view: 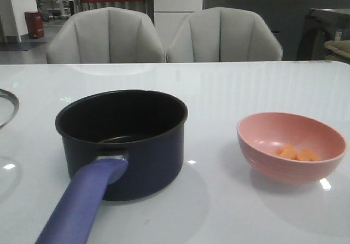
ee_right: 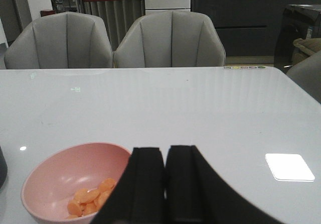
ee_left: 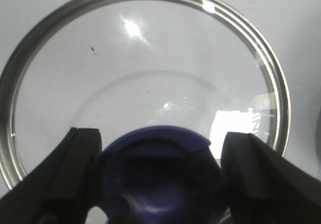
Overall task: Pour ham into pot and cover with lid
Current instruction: 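Set the glass lid down on the table beside the pot, left gripper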
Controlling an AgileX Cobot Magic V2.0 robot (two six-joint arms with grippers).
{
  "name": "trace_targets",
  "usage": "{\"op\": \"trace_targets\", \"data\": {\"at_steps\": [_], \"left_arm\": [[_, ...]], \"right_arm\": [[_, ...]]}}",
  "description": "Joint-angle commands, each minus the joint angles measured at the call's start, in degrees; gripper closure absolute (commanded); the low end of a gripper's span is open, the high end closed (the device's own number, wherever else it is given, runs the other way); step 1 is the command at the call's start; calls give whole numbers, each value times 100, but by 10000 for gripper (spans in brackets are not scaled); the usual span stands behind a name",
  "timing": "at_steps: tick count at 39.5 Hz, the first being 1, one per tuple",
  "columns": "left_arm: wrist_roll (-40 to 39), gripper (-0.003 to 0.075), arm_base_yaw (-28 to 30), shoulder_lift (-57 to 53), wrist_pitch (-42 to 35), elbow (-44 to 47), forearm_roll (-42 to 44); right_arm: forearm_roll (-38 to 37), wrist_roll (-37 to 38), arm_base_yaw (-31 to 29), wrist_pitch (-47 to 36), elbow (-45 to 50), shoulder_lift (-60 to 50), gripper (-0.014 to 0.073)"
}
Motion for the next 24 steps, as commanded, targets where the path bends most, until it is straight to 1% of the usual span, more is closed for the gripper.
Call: {"op": "trace_targets", "data": {"at_steps": [1, 5, 10, 12, 14, 18, 19, 22, 24], "left_arm": [[31, 460, -3, -194, -583, 156, -168], [31, 459, 0, 45, -740, 315, -214], [58, 452, 0, 327, -740, 326, -330], [79, 421, 0, 406, -740, 326, -375], [129, 370, 0, 467, -750, 326, -388], [252, 230, 0, 520, -737, 326, -492], [252, 205, 0, 525, -737, 326, -492], [252, 150, 0, 535, -737, 326, -492], [252, 146, 0, 535, -727, 326, -481]], "right_arm": [[-49, -22, -41, -412, 58, -117, 445], [-49, -22, -41, -412, 58, -117, 445], [-49, -22, -41, -412, 58, -117, 445], [-49, -22, -41, -412, 58, -117, 445], [-49, -22, -41, -412, 58, -117, 445], [-49, -22, -41, -412, 58, -117, 445], [-49, -22, -41, -412, 58, -117, 445], [-49, -22, -41, -412, 58, -117, 445], [-49, -22, -41, -412, 58, -117, 445]]}}
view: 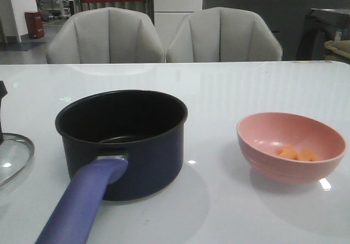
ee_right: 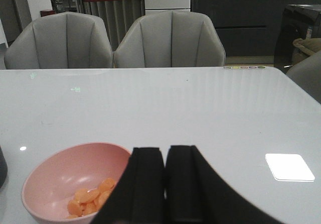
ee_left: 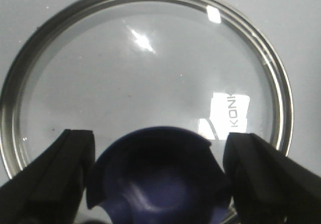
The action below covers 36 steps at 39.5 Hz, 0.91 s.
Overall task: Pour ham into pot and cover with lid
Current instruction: 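Set the glass lid down on the table beside the pot, left gripper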
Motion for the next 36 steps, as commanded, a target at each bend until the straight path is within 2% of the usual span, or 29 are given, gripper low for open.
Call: {"op": "trace_targets", "data": {"at_steps": [1, 9, 14, 22, 36], "left_arm": [[48, 146, 0, -212, -43, -134, -81], [258, 146, -36, -409, 107, -134, -59], [270, 146, -44, -936, 57, -8, -71], [270, 146, -44, -2168, -625, 701, -71], [270, 146, -113, -4678, -2326, 2014, -480]], "right_arm": [[-49, -22, -41, -412, 58, -117, 445], [-49, -22, -41, -412, 58, -117, 445], [-49, -22, -41, -412, 58, -117, 445], [-49, -22, -41, -412, 58, -117, 445], [-49, -22, -41, -412, 58, -117, 445]]}}
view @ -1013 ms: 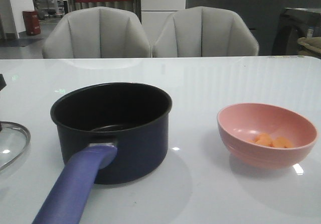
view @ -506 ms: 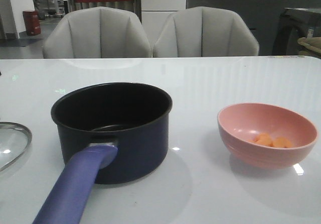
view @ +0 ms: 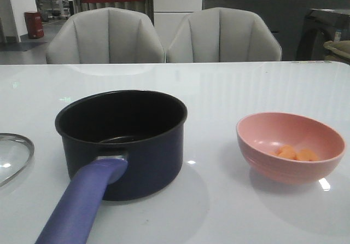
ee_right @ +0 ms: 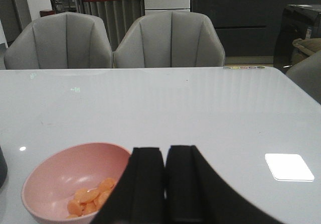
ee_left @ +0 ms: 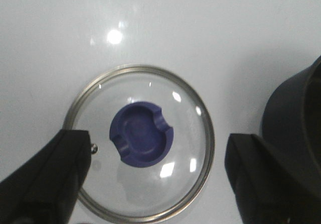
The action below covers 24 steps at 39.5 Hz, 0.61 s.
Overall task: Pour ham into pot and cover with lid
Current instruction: 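Set the glass lid down on the table beside the pot, left gripper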
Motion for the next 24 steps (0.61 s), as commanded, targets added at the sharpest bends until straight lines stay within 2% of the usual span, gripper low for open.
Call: {"op": "trace_targets", "data": {"at_steps": [1, 8, 24], "left_arm": [[12, 146, -134, -903, -818, 130, -190], [12, 146, -827, -2192, -1455, 717, 75], [12, 146, -2239, -4695, -1889, 2024, 450]], "right_arm": [[-49, -22, -41, -412, 58, -111, 445], [-49, -22, -41, -412, 58, -111, 445], [-49, -22, -41, -412, 58, -111, 445]]}}
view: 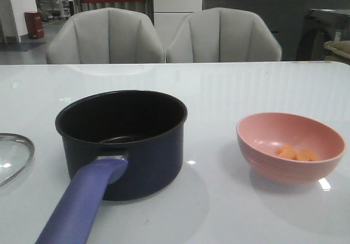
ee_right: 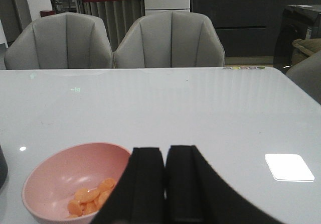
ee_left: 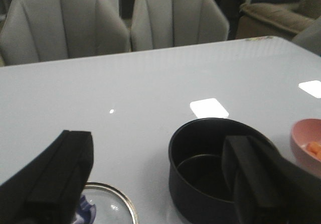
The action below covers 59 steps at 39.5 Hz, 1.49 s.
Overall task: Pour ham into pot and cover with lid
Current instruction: 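Move the right gripper down to the rim of the pink bowl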
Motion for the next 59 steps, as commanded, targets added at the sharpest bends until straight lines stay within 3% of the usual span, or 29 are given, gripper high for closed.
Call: {"op": "trace_targets", "data": {"at_steps": [1, 10, 22, 34, 46, 51, 56, 59], "left_arm": [[12, 146, -306, -563, -536, 165, 65], [12, 146, -414, -1616, -851, 730, 188], [12, 146, -414, -1690, -852, 849, 277], [12, 146, -414, -1690, -935, 849, 277], [12, 146, -414, -1690, -935, 849, 277], [12, 146, -414, -1690, -935, 849, 277], [12, 146, -414, -1690, -944, 849, 277], [12, 146, -414, -1690, -944, 849, 277]], "right_arm": [[-49, -22, -41, -412, 58, -111, 445], [-49, -22, -41, -412, 58, -111, 445], [120, 84, -35, -1226, -128, -77, 445], [120, 84, -35, 763, -1808, 1593, 445], [382, 132, -35, 981, -1948, 2423, 437], [406, 132, -35, 1143, -2125, 2863, 348], [406, 132, 5, 1377, -2510, 3612, 163], [406, 132, 84, 1514, -2784, 4069, 95]]}}
